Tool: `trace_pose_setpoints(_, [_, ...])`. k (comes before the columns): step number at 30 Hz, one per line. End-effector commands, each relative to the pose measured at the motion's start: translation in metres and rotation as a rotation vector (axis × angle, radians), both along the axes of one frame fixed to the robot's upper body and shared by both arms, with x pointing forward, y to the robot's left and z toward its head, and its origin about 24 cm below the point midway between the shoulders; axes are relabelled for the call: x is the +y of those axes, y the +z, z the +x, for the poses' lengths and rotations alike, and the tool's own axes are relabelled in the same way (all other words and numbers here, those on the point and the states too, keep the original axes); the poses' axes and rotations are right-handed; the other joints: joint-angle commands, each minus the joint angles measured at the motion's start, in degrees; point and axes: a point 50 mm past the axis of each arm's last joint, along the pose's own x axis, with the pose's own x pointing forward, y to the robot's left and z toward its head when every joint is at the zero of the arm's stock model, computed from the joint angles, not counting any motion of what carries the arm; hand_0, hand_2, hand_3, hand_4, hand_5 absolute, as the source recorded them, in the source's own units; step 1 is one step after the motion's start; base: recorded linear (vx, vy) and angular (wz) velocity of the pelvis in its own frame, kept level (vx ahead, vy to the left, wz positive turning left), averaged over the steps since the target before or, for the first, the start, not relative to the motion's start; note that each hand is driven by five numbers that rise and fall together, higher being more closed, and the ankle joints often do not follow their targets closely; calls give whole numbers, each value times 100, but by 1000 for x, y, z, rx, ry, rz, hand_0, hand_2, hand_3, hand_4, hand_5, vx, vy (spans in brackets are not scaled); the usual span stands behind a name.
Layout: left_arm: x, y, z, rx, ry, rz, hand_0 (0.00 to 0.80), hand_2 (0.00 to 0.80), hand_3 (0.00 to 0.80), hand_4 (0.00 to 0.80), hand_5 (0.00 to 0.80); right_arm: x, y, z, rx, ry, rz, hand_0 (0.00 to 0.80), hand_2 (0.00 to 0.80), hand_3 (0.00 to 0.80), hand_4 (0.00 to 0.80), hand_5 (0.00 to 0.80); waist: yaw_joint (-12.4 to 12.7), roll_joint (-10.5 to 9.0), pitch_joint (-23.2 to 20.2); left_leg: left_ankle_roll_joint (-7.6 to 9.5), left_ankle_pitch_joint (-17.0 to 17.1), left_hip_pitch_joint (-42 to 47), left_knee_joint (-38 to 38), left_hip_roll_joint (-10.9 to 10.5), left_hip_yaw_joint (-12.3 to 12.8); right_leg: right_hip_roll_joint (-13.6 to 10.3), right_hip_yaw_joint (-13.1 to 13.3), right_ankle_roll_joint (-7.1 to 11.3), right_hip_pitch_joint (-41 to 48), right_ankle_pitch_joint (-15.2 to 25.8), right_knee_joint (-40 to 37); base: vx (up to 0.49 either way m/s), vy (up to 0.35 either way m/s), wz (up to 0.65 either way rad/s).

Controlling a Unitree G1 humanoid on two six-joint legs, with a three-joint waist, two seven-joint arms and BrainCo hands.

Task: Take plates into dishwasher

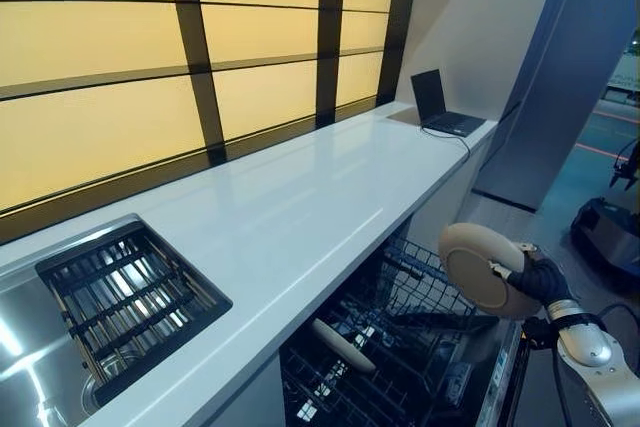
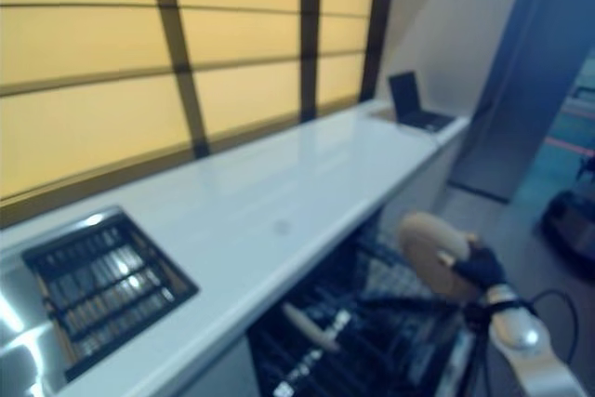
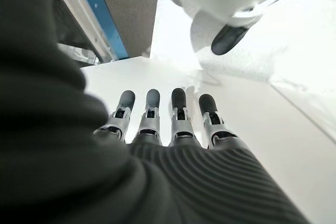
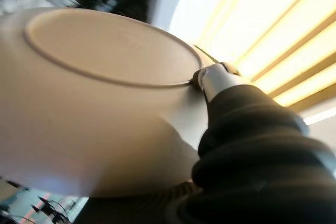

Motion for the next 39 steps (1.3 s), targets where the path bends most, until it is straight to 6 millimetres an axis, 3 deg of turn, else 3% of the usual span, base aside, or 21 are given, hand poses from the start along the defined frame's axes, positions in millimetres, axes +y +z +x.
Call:
trace_pose_setpoints(1, [4,10,30,-70,-8,11,0,0,0,0,0,14,34,24,-157,29,-68,800,800,800,800,800,136,-123,204,-97,322,-561,52,175,-317,147,-153,-22,13,-577,330,-140,36,9])
trace_pose_setpoints(8, [-4,15,44,-115,-49,1,0,0,0,0,0,29,26,41,-131,35,-128,800,800,800,800,800,204,-6,455,-165,430,-666,-38,159,-335,74,-319,24,-103,-524,320,-57,36,7])
trace_pose_setpoints(17, [-11,17,51,-130,-92,-17,0,0,0,0,0,44,5,44,-70,97,-189,800,800,800,800,800,264,64,518,-197,545,-693,-155,138,-301,24,-441,58,-10,-523,263,10,18,5])
trace_pose_setpoints(31, [-14,20,59,-133,-138,-11,0,0,0,0,0,57,-1,59,-37,94,-374,800,800,800,800,800,433,134,659,-207,579,-764,-176,57,-414,-1,-589,67,-4,-542,284,-10,-1,4])
trace_pose_setpoints(39, [-16,21,60,-130,-167,-16,0,0,0,0,0,59,-16,66,1,49,-430,800,800,800,800,800,531,200,714,-200,600,-793,-220,-31,-466,-14,-626,87,41,-504,201,-1,5,4])
